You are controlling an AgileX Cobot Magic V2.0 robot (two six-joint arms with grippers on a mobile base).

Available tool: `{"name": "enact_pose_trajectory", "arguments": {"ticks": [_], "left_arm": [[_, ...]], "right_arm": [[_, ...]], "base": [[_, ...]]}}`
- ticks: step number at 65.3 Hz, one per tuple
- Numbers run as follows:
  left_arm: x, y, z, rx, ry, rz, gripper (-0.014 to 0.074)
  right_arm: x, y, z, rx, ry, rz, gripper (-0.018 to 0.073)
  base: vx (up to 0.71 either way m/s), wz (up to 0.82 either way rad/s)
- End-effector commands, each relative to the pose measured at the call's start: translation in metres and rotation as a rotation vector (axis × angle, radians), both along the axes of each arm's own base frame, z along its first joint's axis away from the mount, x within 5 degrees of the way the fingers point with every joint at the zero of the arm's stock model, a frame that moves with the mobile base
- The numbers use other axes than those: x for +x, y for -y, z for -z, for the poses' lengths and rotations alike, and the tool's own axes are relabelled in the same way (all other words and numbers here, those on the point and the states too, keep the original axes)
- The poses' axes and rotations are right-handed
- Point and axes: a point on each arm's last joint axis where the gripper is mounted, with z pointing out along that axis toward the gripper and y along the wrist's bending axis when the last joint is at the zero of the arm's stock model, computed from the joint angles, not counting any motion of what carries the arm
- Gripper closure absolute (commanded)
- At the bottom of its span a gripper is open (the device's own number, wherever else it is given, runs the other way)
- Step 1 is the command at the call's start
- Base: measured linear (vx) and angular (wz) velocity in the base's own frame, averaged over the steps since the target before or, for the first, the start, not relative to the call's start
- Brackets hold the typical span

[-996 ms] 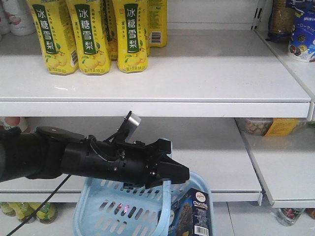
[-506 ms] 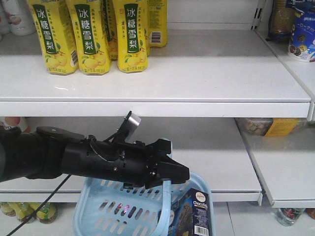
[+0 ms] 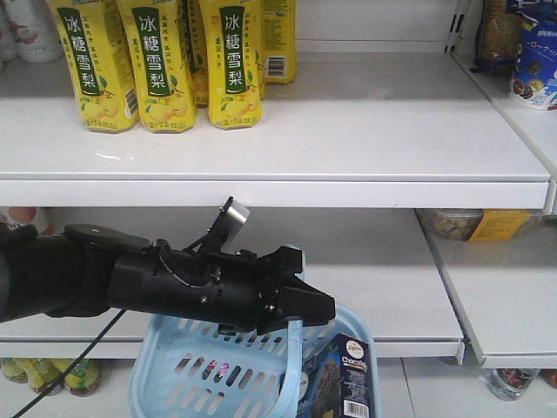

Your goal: Left arm holds basket, right arm returns cookies

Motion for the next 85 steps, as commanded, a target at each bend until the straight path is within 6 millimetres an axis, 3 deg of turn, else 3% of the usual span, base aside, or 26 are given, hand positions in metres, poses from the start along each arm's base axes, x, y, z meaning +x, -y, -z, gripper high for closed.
{"name": "enact_pose_trajectory", "arguments": {"ticks": [1,11,33,55,72,85], "left_arm": [[0.005,-0.001,-0.030,-0.085,0.094,-0.052,0.0603],[0.005,-0.001,-0.030,-0.085,0.094,-0.052,0.0603],[0.005,-0.001,-0.030,-0.085,0.094,-0.052,0.0603],[0.005,-0.001,-0.030,-0.085,0.094,-0.052,0.0603],[0.005,-0.001,-0.030,-0.085,0.094,-0.052,0.0603],[0.005,-0.001,-0.030,-0.085,0.094,-0.052,0.0603]], "right_arm": [[-0.004,0.000,-0.023,-0.004,0.052,0.000,0.0567],[0.004,-0.001,-0.033,0.042,-0.025,-0.007,0.0567],[0.048,-0.002,-0.069,0.048,-0.165,-0.003,0.0567],[0.069,-0.002,-0.066,0.067,-0.170,0.016,0.0567],[0.069,-0.002,-0.066,0.068,-0.169,0.018,0.0558],[0.069,-0.002,-0.064,0.063,-0.184,0.016,0.0494]], "base": [[0.00,0.00],[0.00,0.00],[0.00,0.00],[0.00,0.00],[0.00,0.00],[0.00,0.00]]}}
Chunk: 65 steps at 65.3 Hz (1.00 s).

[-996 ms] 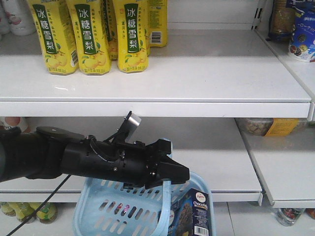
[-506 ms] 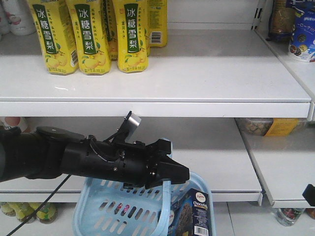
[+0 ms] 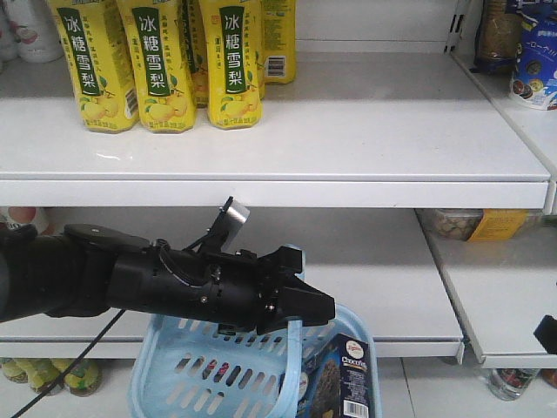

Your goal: Left arm holds basket, right arm returns cookies

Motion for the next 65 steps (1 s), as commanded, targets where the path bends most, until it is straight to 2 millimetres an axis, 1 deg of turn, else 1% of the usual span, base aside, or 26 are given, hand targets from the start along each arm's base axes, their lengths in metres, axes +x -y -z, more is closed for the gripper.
{"name": "enact_pose_trajectory", "arguments": {"ticks": [1,14,22,28,33,36,42,53,60,65], "left_arm": [[0.005,-0.001,-0.030,-0.085,0.094,-0.054,0.0603],[0.005,-0.001,-0.030,-0.085,0.094,-0.054,0.0603],[0.005,-0.001,-0.030,-0.085,0.094,-0.054,0.0603],[0.005,-0.001,-0.030,-0.085,0.094,-0.054,0.0603],[0.005,-0.001,-0.030,-0.085,0.094,-0.054,0.0603],[0.005,-0.001,-0.030,-0.085,0.094,-0.054,0.0603],[0.005,-0.001,-0.030,-0.085,0.094,-0.054,0.0603],[0.005,-0.001,-0.030,-0.085,0.094,-0.054,0.0603],[0.005,-0.001,-0.030,-0.085,0.094,-0.054,0.0603],[0.005,-0.001,-0.030,-0.085,0.094,-0.054,0.0603]], "right_arm": [[0.004,0.001,-0.017,-0.017,0.092,0.007,0.0488],[0.009,-0.007,-0.011,0.006,0.038,-0.046,0.0377],[0.013,-0.015,-0.006,0.041,-0.001,-0.093,0.0280],[0.016,-0.022,0.000,0.096,-0.057,-0.120,0.0221],[0.019,-0.029,0.007,0.127,-0.122,-0.151,0.0195],[0.020,-0.034,0.012,0.132,-0.162,-0.179,0.0188],[0.023,-0.044,0.014,0.124,-0.219,-0.234,0.0188],[0.034,-0.074,0.008,0.121,-0.332,-0.366,0.0188],[0.042,-0.093,0.017,0.166,-0.458,-0.401,0.0185],[0.047,-0.103,0.023,0.170,-0.515,-0.411,0.0175]], "base": [[0.00,0.00],[0.00,0.00],[0.00,0.00],[0.00,0.00],[0.00,0.00],[0.00,0.00],[0.00,0.00],[0.00,0.00],[0.00,0.00],[0.00,0.00]]}}
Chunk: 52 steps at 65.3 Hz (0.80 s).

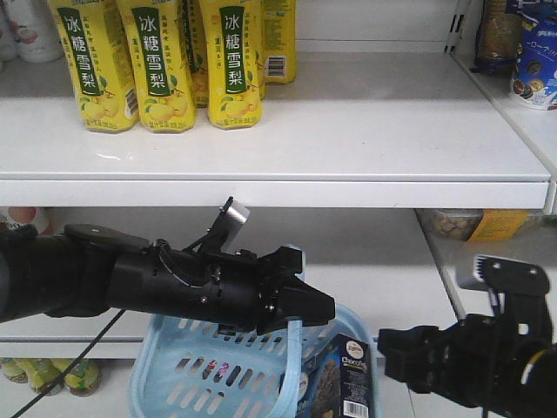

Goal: Left arm holds basket, right arm returns cookies
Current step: 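Reach the right gripper down into the basket toward the cookie box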

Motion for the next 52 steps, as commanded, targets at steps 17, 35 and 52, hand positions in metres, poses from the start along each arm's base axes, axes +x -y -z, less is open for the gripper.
{"name": "enact_pose_trajectory", "arguments": {"ticks": [17,35,52], "left_arm": [[0.005,-0.001,-0.030,-0.085,0.094,-0.054,0.0603],[0.005,-0.001,-0.030,-0.085,0.094,-0.054,0.0603],[0.005,-0.001,-0.030,-0.085,0.094,-0.054,0.0603]], "right_arm": [[0.030,-0.029,0.007,-0.029,-0.138,-0.040,0.0067],[0.039,-0.038,0.020,-0.060,-0.244,-0.060,0.0005],[0.041,-0.042,0.028,-0.028,-0.298,-0.035,0.0036]], "base": [[0.00,0.00],[0.00,0.00],[0.00,0.00]]}}
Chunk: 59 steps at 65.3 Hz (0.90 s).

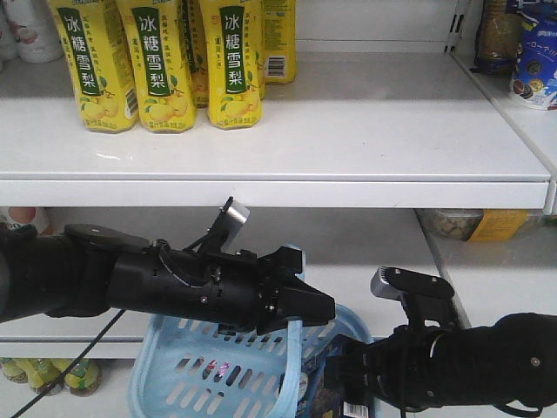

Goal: Left arm holds basket, right arm returns cookies
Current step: 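Reach the right gripper down into the basket toward the cookie box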

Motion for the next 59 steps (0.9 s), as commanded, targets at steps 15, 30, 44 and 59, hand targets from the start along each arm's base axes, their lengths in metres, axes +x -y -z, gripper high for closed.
{"name": "enact_pose_trajectory", "arguments": {"ticks": [15,30,44,59], "left_arm": [[0.005,-0.001,-0.030,-0.086,0.094,-0.054,0.0603],[0.005,-0.001,-0.030,-0.086,0.094,-0.054,0.0603],[0.005,-0.001,-0.030,-0.086,0.094,-0.054,0.0603],[0.005,-0.001,-0.030,-0.086,0.094,-0.054,0.0603]], "right_arm": [[0.009,-0.008,-0.004,0.053,0.029,-0.003,0.0069],[0.011,-0.012,0.007,0.055,-0.011,-0.016,0.0071],[0.016,-0.016,0.016,0.051,-0.036,-0.032,0.0071],[0.031,-0.026,0.020,0.048,-0.048,-0.047,0.0071]], "base": [[0.00,0.00],[0.00,0.00],[0.00,0.00],[0.00,0.00]]}}
